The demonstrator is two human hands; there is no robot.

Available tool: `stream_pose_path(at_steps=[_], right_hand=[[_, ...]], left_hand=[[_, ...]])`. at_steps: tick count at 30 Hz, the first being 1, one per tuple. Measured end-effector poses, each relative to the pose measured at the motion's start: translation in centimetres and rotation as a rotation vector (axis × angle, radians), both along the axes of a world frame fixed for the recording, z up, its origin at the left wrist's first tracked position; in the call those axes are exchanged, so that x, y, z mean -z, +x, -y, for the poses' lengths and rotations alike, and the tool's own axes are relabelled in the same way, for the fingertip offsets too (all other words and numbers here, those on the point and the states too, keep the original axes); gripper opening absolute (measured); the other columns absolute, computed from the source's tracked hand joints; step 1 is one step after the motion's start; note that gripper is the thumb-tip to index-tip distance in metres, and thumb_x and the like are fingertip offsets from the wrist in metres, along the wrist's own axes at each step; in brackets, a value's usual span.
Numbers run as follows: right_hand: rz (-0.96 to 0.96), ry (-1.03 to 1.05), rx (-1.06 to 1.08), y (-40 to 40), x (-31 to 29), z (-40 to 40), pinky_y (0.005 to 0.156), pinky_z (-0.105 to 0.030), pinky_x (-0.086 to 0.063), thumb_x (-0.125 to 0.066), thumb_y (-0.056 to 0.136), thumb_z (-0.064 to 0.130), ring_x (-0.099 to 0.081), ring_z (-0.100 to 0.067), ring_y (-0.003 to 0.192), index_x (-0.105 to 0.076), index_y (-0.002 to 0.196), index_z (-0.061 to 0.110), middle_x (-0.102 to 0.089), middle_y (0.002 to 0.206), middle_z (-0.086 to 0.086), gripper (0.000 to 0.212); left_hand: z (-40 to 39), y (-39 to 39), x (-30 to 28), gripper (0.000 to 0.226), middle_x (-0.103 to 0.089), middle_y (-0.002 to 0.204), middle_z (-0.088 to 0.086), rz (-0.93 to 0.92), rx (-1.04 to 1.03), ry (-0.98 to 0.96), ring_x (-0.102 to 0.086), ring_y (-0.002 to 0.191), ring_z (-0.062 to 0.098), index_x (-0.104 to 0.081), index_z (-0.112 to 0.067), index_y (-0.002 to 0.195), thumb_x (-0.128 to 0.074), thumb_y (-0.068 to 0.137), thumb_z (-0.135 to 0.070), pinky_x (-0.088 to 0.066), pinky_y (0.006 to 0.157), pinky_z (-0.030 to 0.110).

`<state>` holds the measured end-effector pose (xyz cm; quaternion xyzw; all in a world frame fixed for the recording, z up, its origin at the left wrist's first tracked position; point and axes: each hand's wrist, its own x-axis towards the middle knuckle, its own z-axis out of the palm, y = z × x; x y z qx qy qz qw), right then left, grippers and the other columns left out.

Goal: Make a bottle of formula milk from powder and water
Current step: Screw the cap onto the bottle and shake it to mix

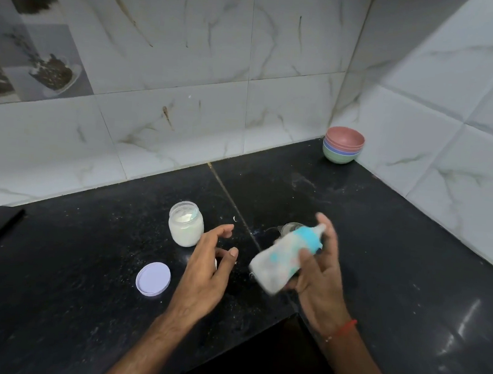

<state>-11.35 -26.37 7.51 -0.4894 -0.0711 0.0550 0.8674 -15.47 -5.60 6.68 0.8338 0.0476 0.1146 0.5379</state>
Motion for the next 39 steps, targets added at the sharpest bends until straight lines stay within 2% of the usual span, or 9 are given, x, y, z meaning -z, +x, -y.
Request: stream_pose_path(at_steps=[3,9,16,19,23,28,30,36,39], right_hand=[[0.078,-0.129,-0.115,0.0,-1.0,0.5,0.072,-0.060,-0.062,-0.090,0.072,0.024,-0.071,-0.037,0.108,-0.042,0.147,0.044,-0.071,0.118,-0.008,0.090],[-0.168,0.614,0.340,2.8,-0.6,1.1,0.067,-0.027,-0.063,-0.052,0.105,0.043,-0.075,-0.017,0.100,-0.045,0.147,0.016,-0.062,0.138,-0.009,0.051],[0.238,-0.342,-0.310,0.6,-1.2,1.0,0.072,-0.043,-0.064,-0.087,0.077,0.008,-0.072,-0.032,0.100,-0.044,0.144,0.049,-0.071,0.116,-0.012,0.089],[0.041,0.012,0.120,1.3,-1.1,1.2,0.066,-0.050,-0.063,-0.082,0.083,0.036,-0.072,-0.030,0.102,-0.041,0.149,0.039,-0.065,0.125,-0.011,0.077],[-0.167,0.629,0.350,2.8,-0.4,1.6,0.067,-0.028,-0.063,-0.050,0.106,0.044,-0.073,-0.019,0.100,-0.050,0.142,0.016,-0.060,0.143,-0.012,0.046],[0.266,-0.316,-0.105,0.1,-0.5,-0.2,0.078,-0.044,-0.063,-0.081,0.081,0.004,-0.071,-0.022,0.100,-0.042,0.144,0.050,-0.065,0.123,-0.005,0.087],[0.319,-0.407,-0.314,-0.4,-0.4,-0.6,0.087,-0.042,-0.060,-0.082,0.079,-0.002,-0.070,-0.022,0.099,-0.044,0.143,0.051,-0.069,0.115,-0.004,0.091],[-0.210,0.439,0.361,1.5,0.0,-0.6,0.067,-0.039,-0.064,-0.055,0.102,0.038,-0.074,-0.026,0.101,-0.047,0.145,0.022,-0.056,0.147,-0.017,0.046],[-0.186,0.355,0.276,1.0,0.4,-0.8,0.066,-0.039,-0.063,-0.056,0.101,0.035,-0.075,-0.024,0.100,-0.043,0.147,0.022,-0.057,0.145,-0.016,0.050]], left_hand=[[0.1,0.2,-0.2,0.043,-0.056,0.131,-0.019,-0.001,-0.002,-0.018,-0.062,0.098,0.001,-0.050,-0.034,0.143,-0.060,0.104,-0.020,-0.052,0.085,0.026],[0.0,0.2,-0.2,0.042,-0.056,0.132,-0.019,0.014,-0.004,-0.010,-0.063,0.097,0.002,-0.049,-0.038,0.141,-0.060,0.104,-0.019,-0.053,0.085,0.028],[0.3,0.4,-0.2,0.043,-0.055,0.132,-0.020,0.000,0.002,0.005,-0.061,0.101,-0.001,-0.047,-0.043,0.138,-0.060,0.104,-0.020,-0.048,0.086,0.022],[0.2,0.3,-0.2,0.042,-0.055,0.133,-0.019,-0.001,-0.009,0.007,-0.062,0.101,-0.003,-0.048,-0.039,0.140,-0.059,0.104,-0.020,-0.050,0.086,0.024],[0.3,-0.1,-0.1,0.042,-0.054,0.133,-0.019,-0.002,-0.009,0.008,-0.061,0.101,-0.003,-0.048,-0.039,0.140,-0.059,0.104,-0.019,-0.048,0.086,0.022],[0.8,-0.2,0.1,0.042,-0.054,0.134,-0.021,-0.009,-0.003,0.009,-0.061,0.101,-0.003,-0.048,-0.040,0.139,-0.060,0.104,-0.019,-0.046,0.083,0.014],[1.0,-0.2,0.1,0.043,-0.055,0.133,-0.021,-0.009,-0.001,0.001,-0.062,0.100,-0.001,-0.049,-0.040,0.139,-0.060,0.104,-0.018,-0.048,0.082,0.012],[0.5,-0.5,0.1,0.041,-0.054,0.134,-0.023,0.007,-0.034,-0.017,-0.062,0.100,-0.001,-0.050,-0.035,0.141,-0.059,0.104,-0.019,-0.053,0.091,0.030],[0.4,-0.7,0.3,0.041,-0.055,0.135,-0.021,0.004,-0.038,-0.017,-0.062,0.099,-0.001,-0.051,-0.036,0.140,-0.060,0.104,-0.019,-0.053,0.091,0.032]])
